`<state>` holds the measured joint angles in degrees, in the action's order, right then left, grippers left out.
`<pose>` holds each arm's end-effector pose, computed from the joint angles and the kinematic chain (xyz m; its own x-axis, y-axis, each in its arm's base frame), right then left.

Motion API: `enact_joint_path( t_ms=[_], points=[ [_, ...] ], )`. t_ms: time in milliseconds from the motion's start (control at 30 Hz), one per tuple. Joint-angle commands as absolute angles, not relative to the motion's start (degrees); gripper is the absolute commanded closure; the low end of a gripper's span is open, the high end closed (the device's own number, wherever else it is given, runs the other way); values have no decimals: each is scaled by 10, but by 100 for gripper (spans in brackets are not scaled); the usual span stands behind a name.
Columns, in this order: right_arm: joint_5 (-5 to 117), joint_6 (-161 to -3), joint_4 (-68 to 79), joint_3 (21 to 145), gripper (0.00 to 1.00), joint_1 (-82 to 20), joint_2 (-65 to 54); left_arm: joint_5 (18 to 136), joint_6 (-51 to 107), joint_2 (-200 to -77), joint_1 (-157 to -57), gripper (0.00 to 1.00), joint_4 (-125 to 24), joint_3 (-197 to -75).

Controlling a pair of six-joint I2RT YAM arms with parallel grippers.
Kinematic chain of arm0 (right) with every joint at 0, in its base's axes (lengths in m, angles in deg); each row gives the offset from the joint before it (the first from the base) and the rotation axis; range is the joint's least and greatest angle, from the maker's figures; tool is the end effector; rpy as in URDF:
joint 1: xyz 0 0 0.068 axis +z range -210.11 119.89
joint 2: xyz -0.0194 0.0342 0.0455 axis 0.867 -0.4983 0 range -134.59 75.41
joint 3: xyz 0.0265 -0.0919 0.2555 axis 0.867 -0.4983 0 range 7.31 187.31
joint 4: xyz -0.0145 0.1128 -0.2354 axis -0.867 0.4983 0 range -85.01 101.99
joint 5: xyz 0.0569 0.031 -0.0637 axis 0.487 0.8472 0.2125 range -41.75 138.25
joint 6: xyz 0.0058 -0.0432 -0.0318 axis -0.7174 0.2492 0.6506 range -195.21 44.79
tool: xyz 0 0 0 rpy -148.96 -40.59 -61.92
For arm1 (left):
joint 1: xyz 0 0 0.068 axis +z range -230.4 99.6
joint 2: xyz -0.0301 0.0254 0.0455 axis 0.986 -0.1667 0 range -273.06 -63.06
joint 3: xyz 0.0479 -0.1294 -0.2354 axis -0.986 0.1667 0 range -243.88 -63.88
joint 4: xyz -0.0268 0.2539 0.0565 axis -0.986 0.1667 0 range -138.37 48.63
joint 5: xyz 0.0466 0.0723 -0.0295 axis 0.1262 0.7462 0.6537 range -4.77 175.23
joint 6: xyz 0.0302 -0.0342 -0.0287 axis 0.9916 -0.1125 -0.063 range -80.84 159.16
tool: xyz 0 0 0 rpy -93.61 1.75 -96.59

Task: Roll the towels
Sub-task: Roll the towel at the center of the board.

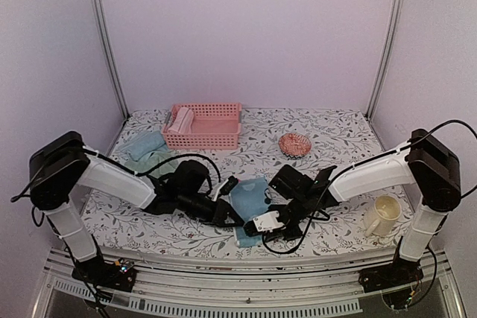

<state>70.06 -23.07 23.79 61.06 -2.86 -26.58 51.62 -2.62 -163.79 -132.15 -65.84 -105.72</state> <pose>0.1644 0.2800 0.1304 0.3726 -0.7756 -0.5095 -0.9206 -0.3779 -0.0980 0.1857 -0.2674 0.1256 -0.9124 0.2610 -0.3153 0.4065 0.4875 -0.7727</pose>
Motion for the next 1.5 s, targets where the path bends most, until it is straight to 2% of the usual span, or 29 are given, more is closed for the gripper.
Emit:
enact_joint_path(
  t_ms=[0,167,233,300,433,633,767,1067,1233,1267,1300,1400,1467],
  points=[
    [825,-222,424,644,96,-54,-345,696,56,-1514,-1337,80,-632,-985],
    [928,-203,541,739,96,-100,-459,925,171,-1375,-1472,81,-654,-890],
    [965,-188,589,778,96,-117,-510,1003,220,-1362,-1531,81,-647,-876],
    [984,-175,627,806,96,-129,-541,1033,269,-1373,-1570,81,-631,-893],
    [1001,-157,667,835,96,-140,-566,1048,378,-1451,-1606,82,-564,-988],
    [996,-165,667,844,95,-141,-577,1023,502,-1586,-1615,72,-523,-1100],
    [998,-174,667,847,95,-141,-586,998,549,-1641,-1619,70,-513,-1135],
    [1001,-185,664,853,95,-141,-586,964,537,-1675,-1621,67,-519,-1145],
    [997,-196,660,851,94,-141,-586,958,530,-1651,-1630,64,-535,-1137],
    [998,-196,660,851,94,-141,-586,963,529,-1650,-1631,61,-541,-1131],
    [998,-197,660,851,94,-141,-586,976,528,-1653,-1631,52,-550,-1127],
    [1000,-197,661,852,94,-142,-586,1024,514,-1680,-1634,51,-553,-1140],
    [1002,-197,661,851,94,-142,-586,1056,508,-1698,-1636,54,-553,-1158]
  ],
)
